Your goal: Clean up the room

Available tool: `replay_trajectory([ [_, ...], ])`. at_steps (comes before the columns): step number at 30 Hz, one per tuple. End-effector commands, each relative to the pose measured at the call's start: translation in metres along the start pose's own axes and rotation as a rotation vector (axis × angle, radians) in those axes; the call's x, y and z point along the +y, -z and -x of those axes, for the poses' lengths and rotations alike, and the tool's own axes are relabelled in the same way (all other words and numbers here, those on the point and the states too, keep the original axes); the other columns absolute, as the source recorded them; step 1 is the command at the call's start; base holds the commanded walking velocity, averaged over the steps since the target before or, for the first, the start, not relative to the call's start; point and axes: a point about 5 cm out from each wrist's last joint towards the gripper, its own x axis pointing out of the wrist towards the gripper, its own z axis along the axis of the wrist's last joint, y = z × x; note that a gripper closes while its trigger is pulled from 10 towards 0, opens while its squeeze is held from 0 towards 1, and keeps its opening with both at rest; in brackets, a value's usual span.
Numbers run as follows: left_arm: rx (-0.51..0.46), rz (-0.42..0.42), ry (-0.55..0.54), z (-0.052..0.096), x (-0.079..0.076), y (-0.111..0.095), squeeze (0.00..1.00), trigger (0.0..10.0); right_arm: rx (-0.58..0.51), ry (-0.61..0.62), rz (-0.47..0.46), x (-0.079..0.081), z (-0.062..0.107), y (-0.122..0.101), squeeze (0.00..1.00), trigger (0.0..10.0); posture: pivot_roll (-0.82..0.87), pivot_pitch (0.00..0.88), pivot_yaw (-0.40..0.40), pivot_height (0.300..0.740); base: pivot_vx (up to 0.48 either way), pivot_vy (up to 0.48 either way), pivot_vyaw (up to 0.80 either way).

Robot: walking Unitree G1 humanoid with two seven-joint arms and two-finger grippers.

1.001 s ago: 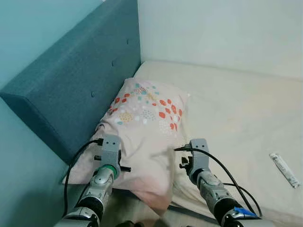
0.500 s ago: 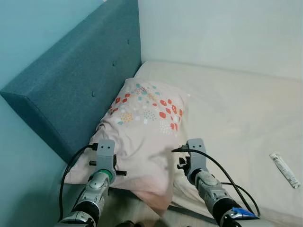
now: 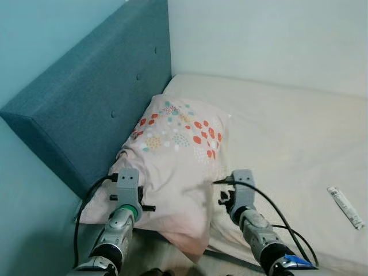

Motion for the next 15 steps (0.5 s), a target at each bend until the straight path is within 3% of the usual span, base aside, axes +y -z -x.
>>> replay_trajectory([
  [1,0.031,0.004,-0.025,0.003,0.008,0.007,0.00,10.0,-0.001,-0.017,0.051,0.006,-0.001,-0.001,0.00,10.0,0.11,0.000,0.086,0.740,0.000,0.000,0.00],
  [4,0.044,-0.035,-0.044,0.003,0.012,0.008,0.00,10.0,0.004,-0.001,0.061,0.004,-0.001,-0.001,0.00,10.0,0.11,0.000,0.085,0.740,0.000,0.000,0.00],
  [7,0.063,-0.019,-0.072,0.004,0.015,0.010,0.00,10.0,0.030,0.057,-0.005,-0.004,0.001,0.004,0.00,10.0,0.11,0.000,0.080,0.740,0.000,0.000,0.00],
  [15,0.069,-0.019,-0.021,0.006,0.007,0.017,0.00,10.0,-0.006,0.015,-0.039,0.000,0.002,0.004,0.00,10.0,0.10,0.000,0.079,0.740,0.000,0.000,0.00],
])
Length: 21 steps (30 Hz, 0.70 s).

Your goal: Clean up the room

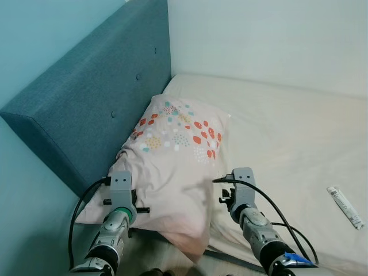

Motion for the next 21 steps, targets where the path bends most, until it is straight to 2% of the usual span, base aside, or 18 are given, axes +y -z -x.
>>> replay_trajectory([
  [1,0.031,0.010,0.021,0.004,-0.002,0.012,0.00,10.0,-0.010,-0.005,-0.042,-0.002,0.002,0.004,0.00,10.0,0.10,0.000,0.077,0.740,0.000,0.000,0.00],
  [6,0.044,0.002,0.017,0.003,-0.004,0.012,0.00,10.0,-0.002,0.027,-0.050,-0.007,0.002,0.004,0.00,10.0,0.10,0.000,0.085,0.740,0.000,0.000,0.00],
  [7,0.046,-0.011,0.000,0.002,-0.004,0.010,0.00,10.0,-0.004,0.068,-0.079,-0.013,0.001,-0.001,0.00,10.0,0.10,0.000,0.084,0.740,0.000,0.000,0.00],
  [11,0.032,-0.012,-0.003,0.001,-0.005,0.006,0.00,10.0,-0.011,0.098,-0.116,-0.017,0.000,-0.005,0.00,10.0,0.10,0.000,0.083,0.740,0.000,0.000,0.00],
  [12,0.028,-0.036,0.005,0.000,-0.003,0.004,0.00,10.0,-0.036,0.067,-0.085,-0.013,-0.003,-0.014,0.00,10.0,0.10,0.000,0.092,0.740,0.000,0.000,0.00],
  [14,0.031,-0.041,0.000,0.000,-0.001,0.005,0.00,10.0,-0.047,0.055,-0.064,-0.011,-0.003,-0.016,0.00,10.0,0.10,0.000,0.092,0.740,0.000,0.000,0.00],
  [16,0.057,-0.012,-0.045,0.000,0.004,0.007,0.00,10.0,-0.038,0.080,-0.132,-0.014,-0.003,-0.014,0.00,10.0,0.10,0.000,0.091,0.740,0.000,0.000,0.00],
  [18,0.047,-0.038,-0.063,0.000,0.007,0.005,0.00,10.0,-0.018,0.091,-0.210,-0.015,-0.001,-0.007,0.00,10.0,0.11,0.000,0.088,0.740,0.000,0.000,0.00],
  [20,0.029,-0.041,-0.057,0.000,0.006,0.002,0.00,10.0,-0.022,0.086,-0.229,-0.015,-0.001,-0.006,0.00,10.0,0.11,0.000,0.083,0.740,0.000,0.000,0.00],
  [21,0.006,-0.050,-0.058,-0.001,0.006,-0.003,0.00,10.0,-0.008,0.090,-0.186,-0.015,0.000,-0.004,0.00,10.0,0.11,0.000,0.083,0.740,0.000,0.000,0.00],
])
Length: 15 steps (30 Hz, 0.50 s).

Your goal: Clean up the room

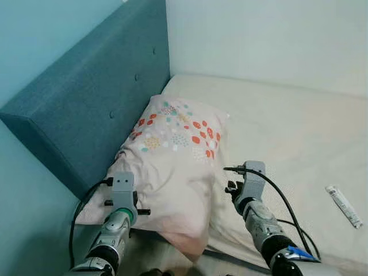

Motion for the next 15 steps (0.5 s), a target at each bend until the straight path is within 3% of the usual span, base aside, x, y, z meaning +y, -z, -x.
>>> replay_trajectory([
  [1,-0.022,-0.013,-0.005,-0.001,0.002,-0.004,0.00,10.0,0.032,0.002,0.060,-0.003,0.003,0.009,0.00,10.0,0.11,0.000,0.085,0.740,0.000,0.000,0.00],
  [7,-0.011,0.076,0.059,-0.002,-0.006,-0.005,0.00,10.0,-0.007,-0.035,0.069,0.002,0.004,0.009,0.00,10.0,0.10,0.000,0.085,0.740,0.000,0.000,0.00],
  [15,-0.084,0.073,0.112,-0.001,-0.017,-0.013,0.00,10.0,-0.074,-0.001,0.101,-0.002,0.005,0.003,0.00,10.0,0.10,0.000,0.086,0.740,0.000,0.000,0.00],
])
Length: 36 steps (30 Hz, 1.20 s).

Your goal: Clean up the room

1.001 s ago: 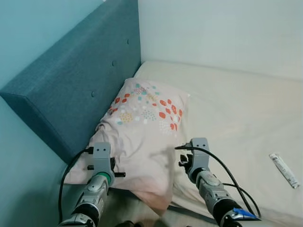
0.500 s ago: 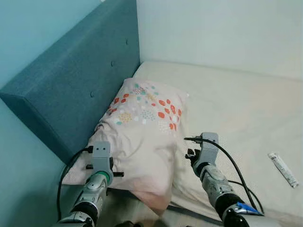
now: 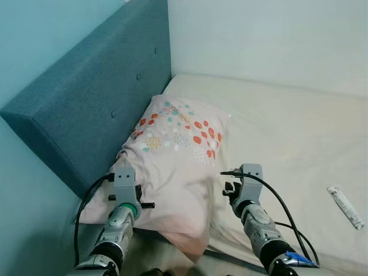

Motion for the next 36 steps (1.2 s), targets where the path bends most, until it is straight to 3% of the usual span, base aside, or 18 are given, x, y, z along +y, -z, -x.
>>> replay_trajectory([
  [1,-0.005,0.004,0.012,0.001,0.002,0.001,0.00,10.0,-0.013,0.022,-0.002,-0.005,0.002,0.002,0.00,10.0,0.10,0.000,0.084,0.740,0.000,0.000,0.00],
  [8,-0.022,-0.090,0.008,0.002,0.007,-0.001,0.00,10.0,-0.033,0.021,0.008,-0.004,0.001,-0.002,0.00,10.0,0.10,0.000,0.087,0.740,0.000,0.000,0.00],
  [11,-0.044,-0.067,0.021,0.002,0.006,-0.004,0.00,10.0,-0.046,0.013,0.024,-0.002,0.001,-0.005,0.00,10.0,0.10,0.000,0.087,0.740,0.000,0.000,0.00],
  [15,-0.102,-0.043,0.010,0.000,0.005,-0.013,0.00,10.0,-0.086,0.030,0.024,-0.004,0.000,-0.011,0.00,10.0,0.10,0.000,0.079,0.740,0.000,0.000,0.00],
  [19,-0.214,-0.079,0.035,0.000,0.000,-0.029,0.00,10.0,-0.156,0.051,0.017,-0.006,0.000,-0.020,0.00,10.0,0.10,0.000,0.077,0.740,0.000,0.000,0.00],
  [23,-0.304,-0.083,0.072,0.001,-0.006,-0.041,0.00,10.0,-0.224,0.030,0.091,0.000,0.001,-0.028,0.00,10.0,0.10,0.003,0.077,0.740,0.000,0.000,0.00],
  [36,-0.269,-0.045,0.055,0.000,-0.001,-0.039,0.00,10.0,-0.228,0.082,0.054,-0.009,0.002,-0.028,0.00,10.0,0.10,0.000,0.081,0.740,0.000,0.000,0.00],
])
